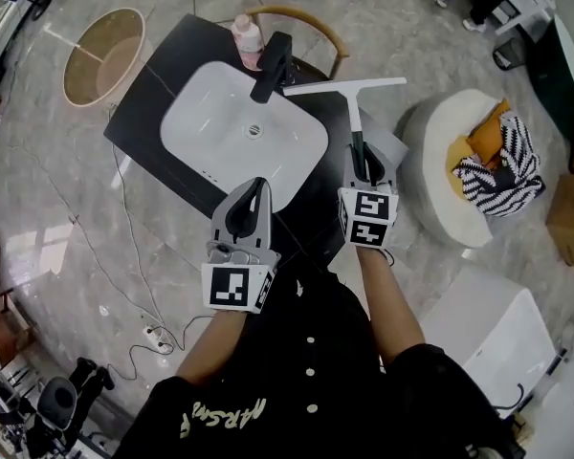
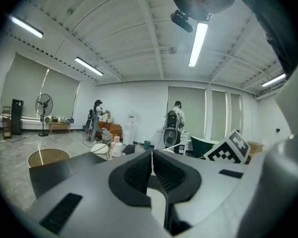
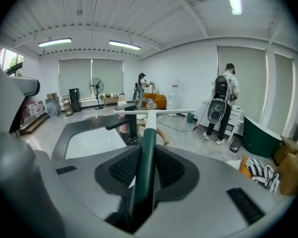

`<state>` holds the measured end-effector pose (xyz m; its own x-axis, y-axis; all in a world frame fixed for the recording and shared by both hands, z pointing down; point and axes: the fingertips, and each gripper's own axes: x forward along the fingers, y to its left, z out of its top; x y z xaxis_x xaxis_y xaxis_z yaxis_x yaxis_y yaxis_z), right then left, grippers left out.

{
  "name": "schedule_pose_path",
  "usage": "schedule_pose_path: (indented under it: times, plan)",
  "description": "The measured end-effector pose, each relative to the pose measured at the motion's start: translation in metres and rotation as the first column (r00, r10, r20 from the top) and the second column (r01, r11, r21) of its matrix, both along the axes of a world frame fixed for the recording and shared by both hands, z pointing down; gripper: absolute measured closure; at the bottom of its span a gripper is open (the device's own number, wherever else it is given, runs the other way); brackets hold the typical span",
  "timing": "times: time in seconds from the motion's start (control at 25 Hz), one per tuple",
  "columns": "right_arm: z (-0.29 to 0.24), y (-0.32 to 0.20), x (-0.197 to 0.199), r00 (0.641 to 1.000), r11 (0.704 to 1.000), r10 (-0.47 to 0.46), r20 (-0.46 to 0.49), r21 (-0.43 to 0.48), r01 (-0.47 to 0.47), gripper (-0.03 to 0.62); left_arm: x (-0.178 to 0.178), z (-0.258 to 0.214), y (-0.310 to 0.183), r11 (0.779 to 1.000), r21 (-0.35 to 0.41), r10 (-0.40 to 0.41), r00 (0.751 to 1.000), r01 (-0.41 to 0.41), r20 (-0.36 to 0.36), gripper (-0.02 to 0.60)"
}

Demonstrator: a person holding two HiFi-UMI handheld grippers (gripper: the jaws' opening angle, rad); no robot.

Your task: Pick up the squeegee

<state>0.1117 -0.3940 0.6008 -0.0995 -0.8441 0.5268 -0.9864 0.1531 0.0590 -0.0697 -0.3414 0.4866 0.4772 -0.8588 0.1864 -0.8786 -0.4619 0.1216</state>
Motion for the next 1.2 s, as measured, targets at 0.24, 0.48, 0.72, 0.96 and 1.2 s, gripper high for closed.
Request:
schedule_pose_path:
  times: [0.24,0.48,0.72,0.96,1.2]
  plan:
    - [-0.088,0.011,-0.016,0.997,0.984,-0.077,0.028,0.165,0.072,0.505,0.001,-0.042,-0.008,0.998,0.066,-0.013,1.0,0.013,-0.007,0.563]
    - [-0.162,0.023,-0.034,0.987,0.937,-0.155,0.037,0.322,0.135,0.505,-0.003,-0.086,-0.012,0.988,0.15,-0.028,0.999,0.032,-0.025,0.563]
    - [-0.215,0.033,-0.045,0.976,0.877,-0.213,0.039,0.448,0.173,0.505,-0.005,-0.117,-0.013,0.975,0.218,-0.036,0.999,0.041,-0.03,0.563]
    - [-0.243,0.045,-0.036,0.976,0.844,-0.212,0.055,0.513,0.154,0.505,-0.009,-0.133,-0.009,0.966,0.255,-0.042,0.999,0.046,-0.023,0.563]
    - [-0.265,0.049,-0.022,0.976,0.809,-0.204,0.071,0.574,0.127,0.505,-0.013,-0.142,-0.009,0.958,0.281,-0.057,0.998,0.061,-0.021,0.563]
